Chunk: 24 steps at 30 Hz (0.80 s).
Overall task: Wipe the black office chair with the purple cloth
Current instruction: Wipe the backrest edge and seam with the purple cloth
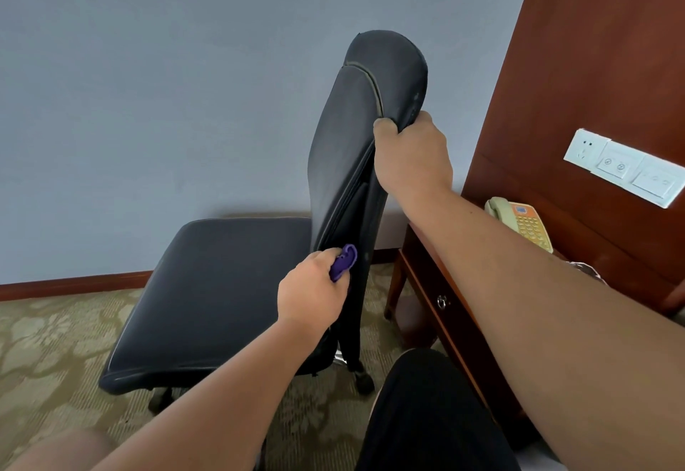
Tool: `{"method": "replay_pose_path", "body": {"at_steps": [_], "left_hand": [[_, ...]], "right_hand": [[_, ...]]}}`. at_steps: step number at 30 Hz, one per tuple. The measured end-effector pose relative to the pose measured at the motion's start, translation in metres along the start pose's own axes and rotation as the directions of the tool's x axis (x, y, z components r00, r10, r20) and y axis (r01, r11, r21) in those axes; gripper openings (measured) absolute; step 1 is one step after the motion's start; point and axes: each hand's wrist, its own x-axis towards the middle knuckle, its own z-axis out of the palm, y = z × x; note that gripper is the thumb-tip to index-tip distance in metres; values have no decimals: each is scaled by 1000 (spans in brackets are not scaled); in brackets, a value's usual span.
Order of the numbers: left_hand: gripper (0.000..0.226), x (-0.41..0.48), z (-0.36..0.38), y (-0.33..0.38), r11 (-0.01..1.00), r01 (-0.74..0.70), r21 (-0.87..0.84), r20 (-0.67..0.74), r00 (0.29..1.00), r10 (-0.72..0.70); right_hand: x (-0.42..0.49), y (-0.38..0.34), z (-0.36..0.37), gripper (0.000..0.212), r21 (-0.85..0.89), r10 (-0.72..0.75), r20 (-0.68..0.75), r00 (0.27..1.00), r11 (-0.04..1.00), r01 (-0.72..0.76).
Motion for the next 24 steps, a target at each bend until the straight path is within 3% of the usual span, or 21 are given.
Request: {"method": "replay_pose_path", "body": {"at_steps": [3, 6, 8, 14, 24], "left_hand": [[13, -1, -3, 6, 994, 49, -98, 7, 999, -48], [9, 4, -11, 18, 907, 135, -399, -2, 989, -148], [8, 9, -13, 24, 846, 146, -512, -20, 983, -182], [9, 4, 2, 11, 950, 32, -311, -47, 998, -49], [10, 4, 9, 0, 993, 75, -90, 61, 996, -69]], "right_hand": [[0, -1, 0, 27, 2, 8, 1, 1000, 1000, -8], [0, -2, 2, 29, 3, 13, 3, 1000, 1000, -13], [1, -2, 3, 29, 1, 11, -3, 1000, 1000, -11], [4, 3, 2, 30, 19, 1, 0, 1000, 1000, -1], [13, 7, 0, 24, 47, -11, 23, 1000, 999, 10]]}}
